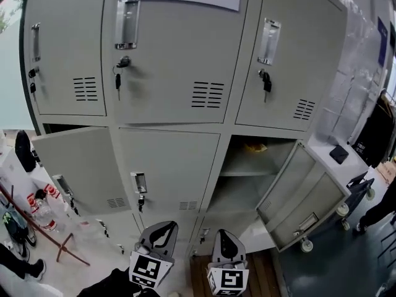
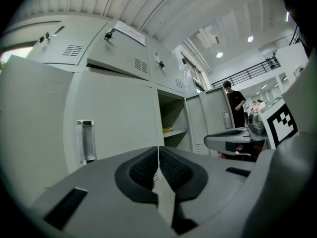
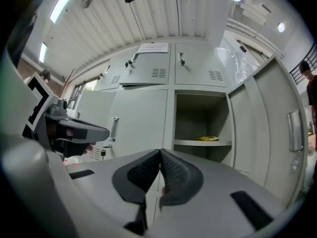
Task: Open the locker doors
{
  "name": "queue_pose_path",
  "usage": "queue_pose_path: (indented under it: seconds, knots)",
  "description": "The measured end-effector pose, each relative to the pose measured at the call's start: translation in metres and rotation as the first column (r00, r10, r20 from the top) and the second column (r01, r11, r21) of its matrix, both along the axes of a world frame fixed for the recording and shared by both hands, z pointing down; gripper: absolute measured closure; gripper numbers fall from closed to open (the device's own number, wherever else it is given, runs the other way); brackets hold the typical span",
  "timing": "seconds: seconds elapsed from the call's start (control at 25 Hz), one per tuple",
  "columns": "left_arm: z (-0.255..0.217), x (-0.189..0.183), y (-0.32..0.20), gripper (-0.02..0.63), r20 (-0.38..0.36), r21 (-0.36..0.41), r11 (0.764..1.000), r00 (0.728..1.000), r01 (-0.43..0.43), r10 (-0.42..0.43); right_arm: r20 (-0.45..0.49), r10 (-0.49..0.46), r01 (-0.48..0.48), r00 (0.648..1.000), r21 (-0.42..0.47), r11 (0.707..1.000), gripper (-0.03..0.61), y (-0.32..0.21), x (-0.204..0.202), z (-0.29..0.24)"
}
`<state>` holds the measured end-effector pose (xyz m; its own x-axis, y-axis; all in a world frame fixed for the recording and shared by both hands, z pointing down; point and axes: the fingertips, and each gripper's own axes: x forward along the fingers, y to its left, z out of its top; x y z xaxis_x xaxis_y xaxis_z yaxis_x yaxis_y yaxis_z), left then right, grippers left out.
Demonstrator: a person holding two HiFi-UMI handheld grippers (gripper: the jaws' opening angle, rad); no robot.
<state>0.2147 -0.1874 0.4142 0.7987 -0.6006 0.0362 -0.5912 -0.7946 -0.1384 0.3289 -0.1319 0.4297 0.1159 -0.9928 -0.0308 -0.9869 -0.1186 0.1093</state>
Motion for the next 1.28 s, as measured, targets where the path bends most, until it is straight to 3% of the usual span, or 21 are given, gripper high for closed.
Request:
queue_pose_path:
  seconds: [0.24, 0.68, 0.84, 1.04, 1.28]
  knots:
    - [0.005, -0.029, -0.007, 0.588, 0.006, -0.014, 0.998, 0.998, 0.058, -0.058, -0.001, -0.087, 0.087, 0.996, -0.011, 0.996, 0.563, -0.016, -0.034, 0.009]
    - [0.005, -0.042, -0.011, 0.589, -0.01, -0.024, 0.995, 0.996, 0.094, -0.094, 0.004, -0.132, 0.132, 0.991, -0.02, 0.991, 0.563, -0.025, -0.051, 0.012]
    - [0.002, -0.054, -0.013, 0.589, -0.018, -0.015, 0.992, 0.992, 0.124, -0.125, 0.012, -0.183, 0.183, 0.983, 0.024, 0.983, 0.563, -0.034, -0.067, 0.005]
    - [-0.001, -0.084, -0.026, 0.589, -0.014, -0.004, 0.979, 0.979, 0.203, -0.203, -0.008, -0.275, 0.275, 0.961, 0.0, 0.961, 0.563, -0.058, -0.097, 0.005]
    - [-0.01, -0.142, -0.051, 0.589, -0.032, 0.018, 0.947, 0.947, 0.321, -0.321, -0.006, -0.376, 0.376, 0.927, 0.018, 0.927, 0.563, -0.1, -0.151, -0.007]
